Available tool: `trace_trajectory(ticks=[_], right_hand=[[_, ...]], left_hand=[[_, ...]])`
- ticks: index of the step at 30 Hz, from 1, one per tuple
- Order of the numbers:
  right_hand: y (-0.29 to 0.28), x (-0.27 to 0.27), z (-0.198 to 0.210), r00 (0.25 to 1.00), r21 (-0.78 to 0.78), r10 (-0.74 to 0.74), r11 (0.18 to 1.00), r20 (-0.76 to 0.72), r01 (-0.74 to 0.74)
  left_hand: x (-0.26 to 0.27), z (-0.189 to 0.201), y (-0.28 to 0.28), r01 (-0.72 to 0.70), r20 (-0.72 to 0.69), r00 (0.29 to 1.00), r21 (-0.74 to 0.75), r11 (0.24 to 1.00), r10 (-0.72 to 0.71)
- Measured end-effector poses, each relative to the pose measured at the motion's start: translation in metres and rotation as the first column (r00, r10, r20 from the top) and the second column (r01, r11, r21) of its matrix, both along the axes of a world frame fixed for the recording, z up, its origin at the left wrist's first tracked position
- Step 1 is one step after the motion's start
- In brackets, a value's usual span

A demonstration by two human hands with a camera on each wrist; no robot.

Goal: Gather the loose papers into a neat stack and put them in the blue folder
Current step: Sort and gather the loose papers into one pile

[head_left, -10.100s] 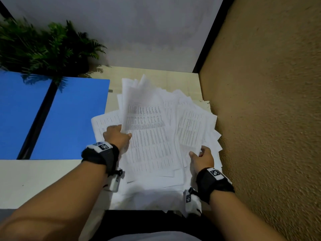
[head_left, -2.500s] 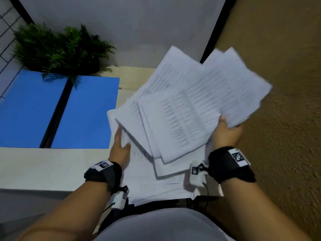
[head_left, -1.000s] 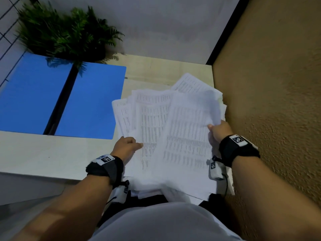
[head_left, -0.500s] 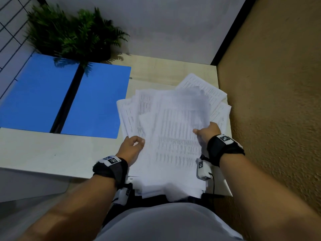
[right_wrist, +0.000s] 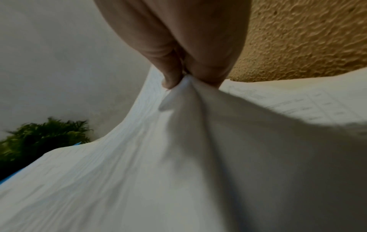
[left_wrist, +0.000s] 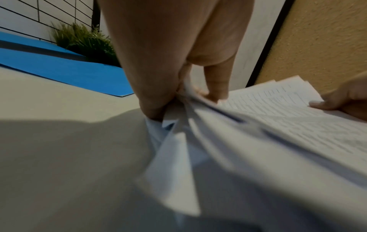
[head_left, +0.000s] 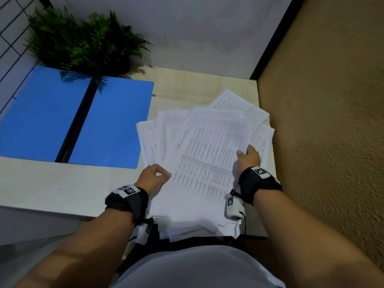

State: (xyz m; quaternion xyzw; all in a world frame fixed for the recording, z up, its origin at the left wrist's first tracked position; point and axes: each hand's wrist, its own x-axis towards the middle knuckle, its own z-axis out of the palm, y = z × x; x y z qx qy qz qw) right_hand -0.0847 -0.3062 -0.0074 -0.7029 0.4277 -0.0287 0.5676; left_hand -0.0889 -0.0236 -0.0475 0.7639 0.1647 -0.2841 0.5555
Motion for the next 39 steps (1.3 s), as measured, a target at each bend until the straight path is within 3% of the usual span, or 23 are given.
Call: trace_trajectory(ticks=[2, 5, 7, 12, 15, 17, 19, 21, 23, 26, 29, 33, 37, 39], right_hand=[[-0.004, 0.005, -0.002, 0.994, -0.016, 0.097, 0.995, -0.048, -0.098], [-0.004, 0.017, 0.003, 0.973, -0.232, 0.175, 0.951, -0.15, -0.207], [0.001, 0.021, 0.004, 0.949, -0.295, 0.244, 0.909, -0.199, -0.296], [0.029, 0.022, -0.003, 0.84, -0.244, 0.457, 0.814, -0.292, -0.528], [0.03, 0.018, -0.007, 0.911, -0.148, 0.369, 0.906, -0.186, -0.397], [0.012, 0.016, -0.005, 0.965, -0.298, 0.153, 0.93, -0.214, -0.214], [-0.015, 0.01, -0.005, 0.936, -0.411, -0.06, 0.907, -0.346, -0.094], [-0.036, 0.001, -0.003, 0.889, -0.417, -0.147, 0.908, -0.433, -0.053], [-0.05, 0.0, -0.013, 0.918, -0.308, -0.126, 0.952, -0.376, 0.005], [-0.054, 0.002, -0.021, 0.981, 0.14, -0.103, 0.982, -0.166, 0.127], [-0.052, 0.002, -0.017, 0.993, 0.279, 0.029, 0.96, -0.112, 0.003], [-0.047, 0.004, -0.017, 0.984, 0.206, 0.039, 0.979, -0.176, -0.002], [-0.046, 0.003, -0.003, 0.977, -0.03, 0.015, 0.999, -0.211, -0.022], [-0.05, -0.003, 0.01, 0.988, -0.107, -0.021, 0.994, -0.153, 0.004]], left_hand=[[-0.002, 0.002, -0.003, -0.008, 0.007, 1.0, 0.038, 0.999, 0.008], [-0.005, 0.008, -0.008, -0.127, 0.011, 0.992, -0.064, 0.99, 0.128], [-0.004, 0.01, -0.009, -0.15, 0.007, 0.989, -0.06, 0.987, 0.15], [0.002, 0.013, -0.021, -0.155, 0.042, 0.987, -0.024, 0.988, 0.156], [0.007, 0.009, -0.021, -0.139, 0.024, 0.99, 0.13, 0.982, 0.138], [0.01, 0.008, -0.018, -0.128, 0.0, 0.991, 0.191, 0.973, 0.13], [0.012, 0.006, -0.016, -0.106, -0.03, 0.993, 0.203, 0.973, 0.114], [0.014, 0.005, -0.015, -0.069, -0.042, 0.996, 0.216, 0.974, 0.08], [0.015, 0.004, -0.014, -0.039, -0.049, 0.997, 0.237, 0.971, 0.052], [0.018, 0.005, -0.012, -0.012, -0.058, 0.998, 0.23, 0.973, 0.026], [0.021, 0.007, -0.009, 0.018, -0.065, 0.998, 0.232, 0.973, -0.003], [0.023, 0.009, -0.009, 0.057, -0.092, 0.995, 0.235, 0.97, -0.036], [0.022, 0.003, -0.006, 0.017, -0.083, 0.997, 0.208, 0.978, 0.0], [0.021, 0.006, -0.007, 0.014, -0.072, 0.997, 0.213, 0.977, 0.002]])
